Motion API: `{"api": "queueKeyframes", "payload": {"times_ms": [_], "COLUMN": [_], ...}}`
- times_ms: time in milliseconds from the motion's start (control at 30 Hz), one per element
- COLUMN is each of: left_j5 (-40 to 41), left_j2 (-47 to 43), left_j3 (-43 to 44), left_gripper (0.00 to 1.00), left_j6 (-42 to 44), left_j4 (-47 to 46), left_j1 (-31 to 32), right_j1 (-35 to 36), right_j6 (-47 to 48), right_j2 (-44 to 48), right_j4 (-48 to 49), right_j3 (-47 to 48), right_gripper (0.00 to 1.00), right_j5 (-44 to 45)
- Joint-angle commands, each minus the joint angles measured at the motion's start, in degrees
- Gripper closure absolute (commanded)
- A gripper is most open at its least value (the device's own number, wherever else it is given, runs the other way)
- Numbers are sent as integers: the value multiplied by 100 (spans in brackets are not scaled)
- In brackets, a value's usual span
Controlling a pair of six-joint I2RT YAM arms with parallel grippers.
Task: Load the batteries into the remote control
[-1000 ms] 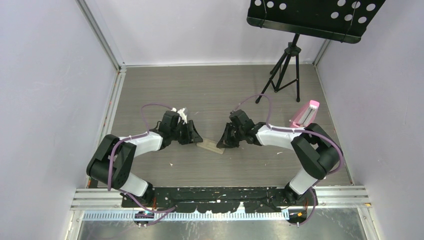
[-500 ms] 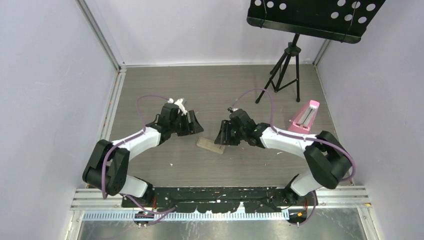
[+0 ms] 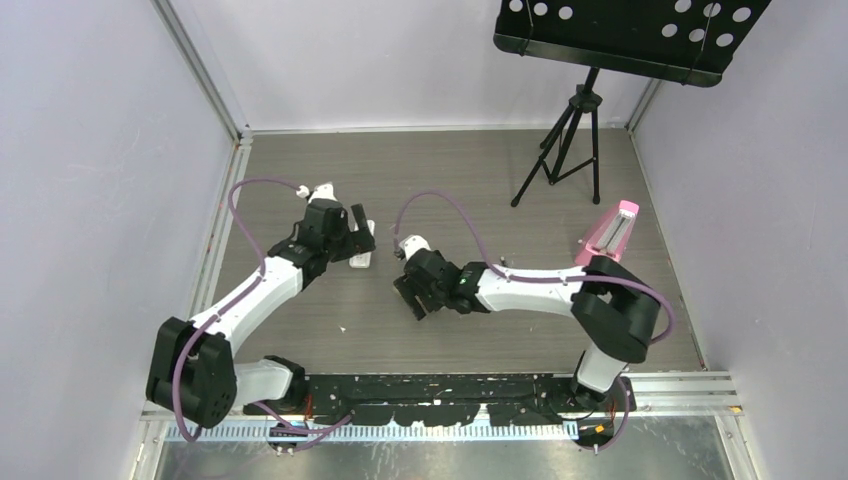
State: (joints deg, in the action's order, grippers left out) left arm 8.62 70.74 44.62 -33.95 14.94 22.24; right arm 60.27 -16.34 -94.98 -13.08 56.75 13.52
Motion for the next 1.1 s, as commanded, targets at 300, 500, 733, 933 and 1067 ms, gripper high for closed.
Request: {"api": "queueKeyframes", "payload": {"times_ms": [300, 500, 733, 933, 1067], "left_j5": [-123, -111, -531, -272, -123], "left_j2": [-305, -143, 205, 981, 1478], "left_j3": [-250, -165, -175, 159, 480], "left_gripper": [0, 0, 3, 6, 5], "left_j6": [192, 292, 490, 547, 671], "left_j4": [194, 253, -328, -338, -288], "left_j1": [-238, -238, -238, -238, -238], "right_j1": [-511, -713, -1500, -2236, -2589], "right_j6": [873, 232, -715, -838, -765], "right_j2": [-759, -635, -563, -1057, -1514], "right_j4": [-5, 259, 428, 475, 580], "right_j3": [513, 461, 593, 1084, 1422], "right_gripper": [32, 56, 58, 58, 56], "right_j5": [-143, 523, 1651, 1807, 1549]}}
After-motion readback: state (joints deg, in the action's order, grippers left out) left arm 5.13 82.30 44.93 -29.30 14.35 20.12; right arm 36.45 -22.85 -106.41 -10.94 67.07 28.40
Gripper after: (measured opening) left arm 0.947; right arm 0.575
